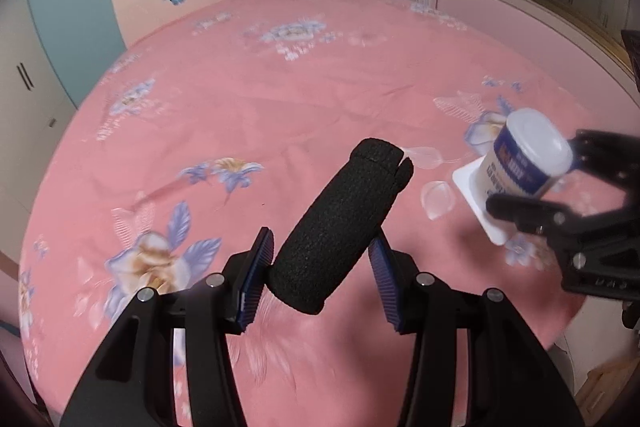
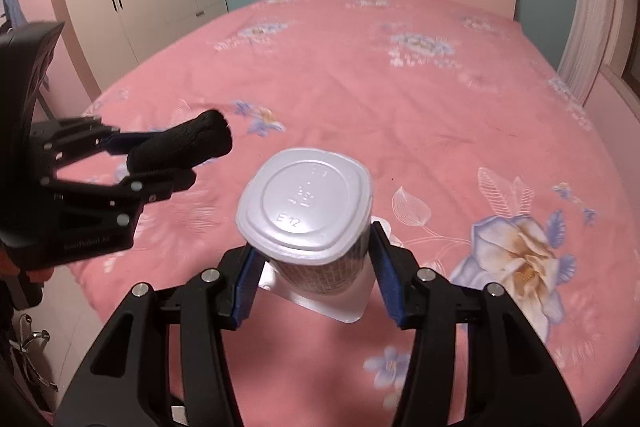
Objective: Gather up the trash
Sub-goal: 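Carry the foam tube and yogurt cup with both tools over the bin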
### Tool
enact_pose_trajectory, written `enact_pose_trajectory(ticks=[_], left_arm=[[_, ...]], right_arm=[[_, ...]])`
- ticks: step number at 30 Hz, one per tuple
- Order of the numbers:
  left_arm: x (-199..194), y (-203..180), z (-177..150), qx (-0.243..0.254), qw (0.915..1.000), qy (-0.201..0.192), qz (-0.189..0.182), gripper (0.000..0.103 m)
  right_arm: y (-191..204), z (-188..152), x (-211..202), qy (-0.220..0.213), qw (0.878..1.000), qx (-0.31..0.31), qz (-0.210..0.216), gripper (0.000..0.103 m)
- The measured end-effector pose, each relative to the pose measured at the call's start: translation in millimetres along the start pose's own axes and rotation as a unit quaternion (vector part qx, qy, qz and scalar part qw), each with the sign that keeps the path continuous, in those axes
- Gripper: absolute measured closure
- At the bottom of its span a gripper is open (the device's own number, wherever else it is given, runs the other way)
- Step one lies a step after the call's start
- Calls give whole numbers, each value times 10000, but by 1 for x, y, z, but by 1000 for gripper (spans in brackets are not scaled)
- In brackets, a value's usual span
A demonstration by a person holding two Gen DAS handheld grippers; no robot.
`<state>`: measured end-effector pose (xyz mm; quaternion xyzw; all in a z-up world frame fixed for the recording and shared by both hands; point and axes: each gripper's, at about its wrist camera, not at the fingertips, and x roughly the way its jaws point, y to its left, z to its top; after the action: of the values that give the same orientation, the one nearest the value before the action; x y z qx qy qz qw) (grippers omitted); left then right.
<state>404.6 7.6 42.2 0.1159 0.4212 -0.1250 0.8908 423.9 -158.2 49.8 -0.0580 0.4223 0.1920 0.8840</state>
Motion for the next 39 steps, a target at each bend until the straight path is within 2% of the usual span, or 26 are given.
enact_pose_trajectory(ticks=[10,15,27,32,39], left_arm=[[-101,-22,-37,-12,9987,-427,280,52],[-138,-28,-57,-60,9974,-599,400,52],[-181,-38,-93,-121,9954,-804,513,52],[-181,-39,-110,-147,9954,-781,527,52],[-169,-39,-133,-185,9966,-592,550,52]], right_arm=[[44,-28,-110,-483,9987,-144,-9,51],[61,-47,-143,-628,9978,-200,-8,51],[80,-78,-179,-692,9973,-227,-30,51],[85,-90,-182,-679,9974,-234,-24,51],[90,-112,-164,-446,9988,-201,35,51]])
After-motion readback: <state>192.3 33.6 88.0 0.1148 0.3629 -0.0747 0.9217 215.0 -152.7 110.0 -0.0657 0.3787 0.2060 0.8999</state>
